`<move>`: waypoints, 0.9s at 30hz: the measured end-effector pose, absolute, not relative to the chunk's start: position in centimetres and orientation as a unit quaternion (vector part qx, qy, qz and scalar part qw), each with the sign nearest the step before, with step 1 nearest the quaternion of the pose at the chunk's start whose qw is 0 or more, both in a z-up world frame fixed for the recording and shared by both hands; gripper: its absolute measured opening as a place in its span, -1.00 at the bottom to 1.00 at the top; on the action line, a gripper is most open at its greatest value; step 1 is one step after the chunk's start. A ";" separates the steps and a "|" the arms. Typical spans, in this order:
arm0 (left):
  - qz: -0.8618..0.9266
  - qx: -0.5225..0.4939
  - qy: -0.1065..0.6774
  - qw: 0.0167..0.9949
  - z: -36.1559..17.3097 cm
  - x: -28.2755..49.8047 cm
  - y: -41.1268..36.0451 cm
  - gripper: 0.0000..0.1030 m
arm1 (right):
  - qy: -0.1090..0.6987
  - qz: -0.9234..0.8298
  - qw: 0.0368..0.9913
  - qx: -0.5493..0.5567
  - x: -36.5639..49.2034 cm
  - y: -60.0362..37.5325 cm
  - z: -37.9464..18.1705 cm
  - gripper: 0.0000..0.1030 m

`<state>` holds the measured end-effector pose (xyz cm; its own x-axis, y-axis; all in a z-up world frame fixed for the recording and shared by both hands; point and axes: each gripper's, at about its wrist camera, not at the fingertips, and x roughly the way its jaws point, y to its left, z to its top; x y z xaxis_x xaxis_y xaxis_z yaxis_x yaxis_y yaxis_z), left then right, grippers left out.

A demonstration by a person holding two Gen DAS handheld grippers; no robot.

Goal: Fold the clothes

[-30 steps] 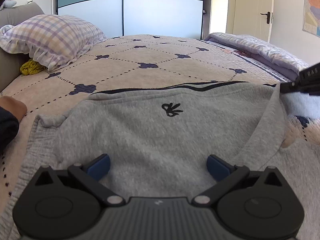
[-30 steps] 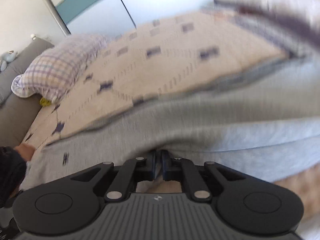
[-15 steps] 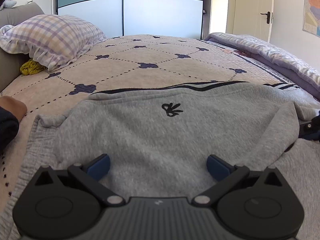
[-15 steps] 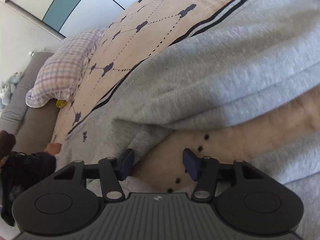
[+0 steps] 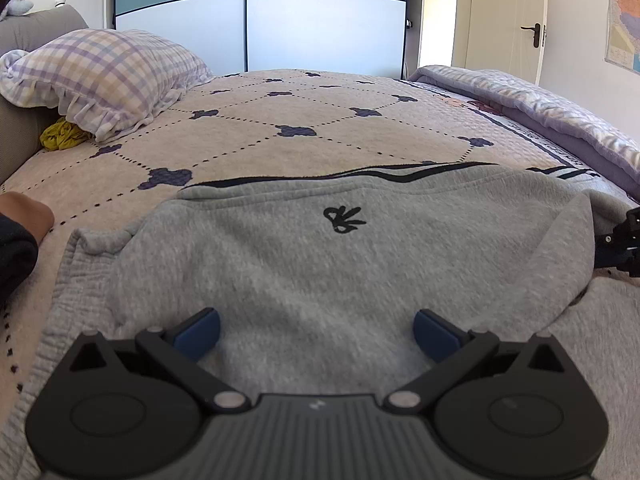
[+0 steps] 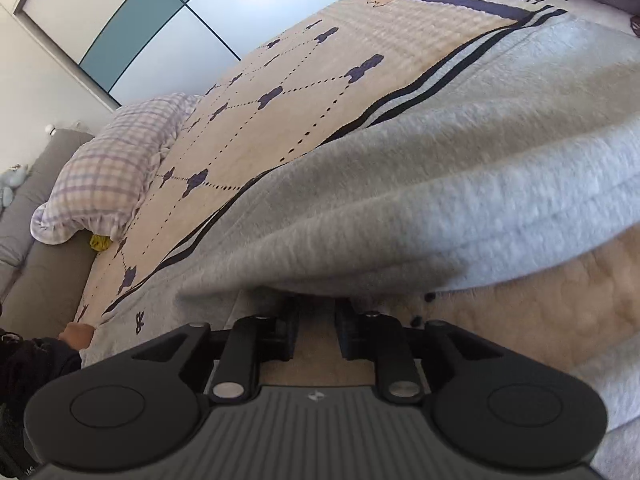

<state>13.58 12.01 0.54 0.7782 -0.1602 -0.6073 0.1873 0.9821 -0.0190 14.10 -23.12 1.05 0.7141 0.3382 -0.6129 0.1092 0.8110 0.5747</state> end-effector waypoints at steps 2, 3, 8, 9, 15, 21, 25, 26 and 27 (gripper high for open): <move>-0.092 0.021 0.320 0.943 0.5 13.6 12.0 1.00 | 0.379 0.070 0.866 0.317 13.6 -23.5 1.3 -0.54; -0.092 0.021 0.320 0.943 0.5 13.6 12.0 1.00 | 0.381 0.073 0.858 0.338 13.6 -23.9 1.3 -0.37; -0.092 0.021 0.320 0.943 0.5 13.6 12.0 1.00 | 0.397 0.080 0.836 0.371 15.9 -23.6 1.0 -0.04; -0.092 0.021 0.320 0.943 0.5 13.6 12.0 1.00 | 0.396 0.077 0.845 0.351 16.7 -23.0 1.1 -0.13; -0.092 0.020 0.320 0.943 0.5 13.6 12.0 1.00 | 0.362 0.037 0.900 0.240 20.2 -21.3 3.2 -0.88; -0.092 0.020 0.320 0.943 0.5 13.6 12.0 1.00 | 0.322 -0.060 0.922 0.208 17.6 -26.7 4.2 -1.00; -0.092 0.020 0.320 0.943 0.5 13.6 12.0 1.00 | 0.353 -0.032 0.895 0.272 15.4 -30.5 3.5 -0.70; -0.092 0.020 0.320 0.943 0.5 13.6 12.0 1.00 | 0.365 0.000 0.891 0.269 14.9 -29.5 3.4 -0.53; -0.092 0.020 0.320 0.943 0.5 13.6 12.0 1.00 | 0.377 0.032 0.887 0.265 14.4 -28.4 3.3 0.04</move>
<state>13.56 12.04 0.52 0.7784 -0.1608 -0.6069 0.1865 0.9822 -0.0211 14.42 -28.40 3.31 0.7137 0.2571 -0.6516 0.1430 0.8572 0.4948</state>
